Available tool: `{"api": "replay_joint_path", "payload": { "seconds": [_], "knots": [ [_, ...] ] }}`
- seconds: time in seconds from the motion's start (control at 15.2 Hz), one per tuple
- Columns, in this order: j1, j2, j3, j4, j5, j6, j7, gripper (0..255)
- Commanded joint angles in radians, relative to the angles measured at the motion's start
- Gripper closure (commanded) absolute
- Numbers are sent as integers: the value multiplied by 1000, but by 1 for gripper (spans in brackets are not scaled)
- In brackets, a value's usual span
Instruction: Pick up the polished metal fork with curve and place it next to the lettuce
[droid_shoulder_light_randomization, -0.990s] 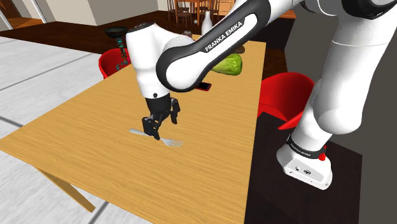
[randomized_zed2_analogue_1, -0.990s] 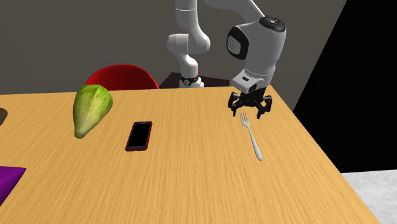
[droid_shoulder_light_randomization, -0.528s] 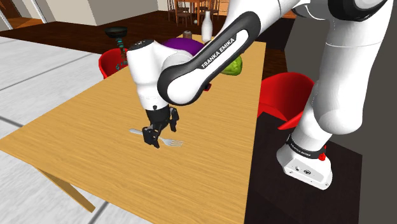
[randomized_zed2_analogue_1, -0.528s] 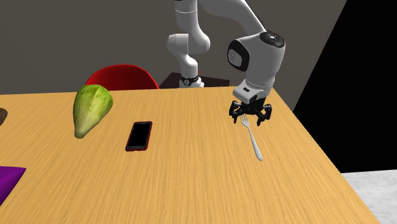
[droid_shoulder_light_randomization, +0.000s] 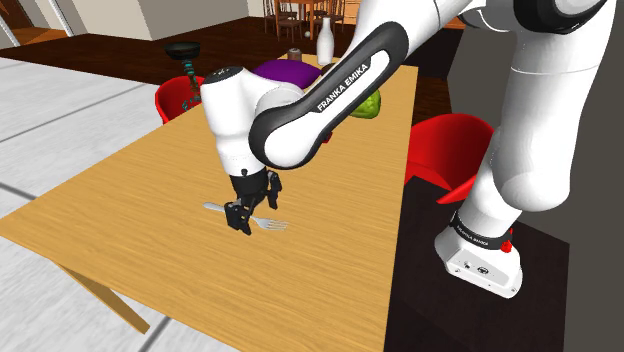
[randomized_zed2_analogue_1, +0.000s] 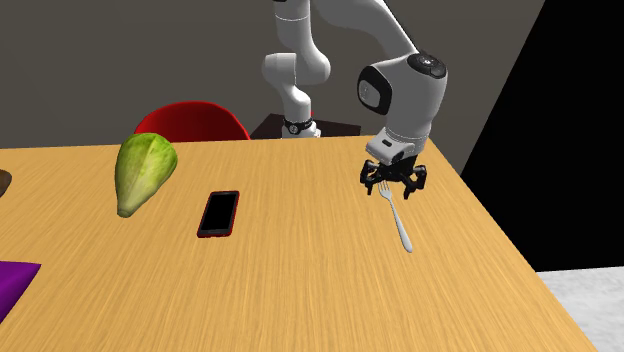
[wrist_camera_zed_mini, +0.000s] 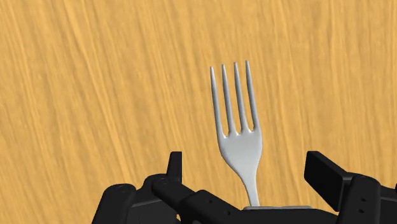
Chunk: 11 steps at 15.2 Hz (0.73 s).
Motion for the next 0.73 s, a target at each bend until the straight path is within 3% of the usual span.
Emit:
{"api": "replay_joint_path", "payload": {
  "seconds": [0.0,0.66],
  "knots": [
    [0,0,0,0,0,0,0,255],
    [-2,-8,2,4,5,-11,-3,255]
  ]
}}
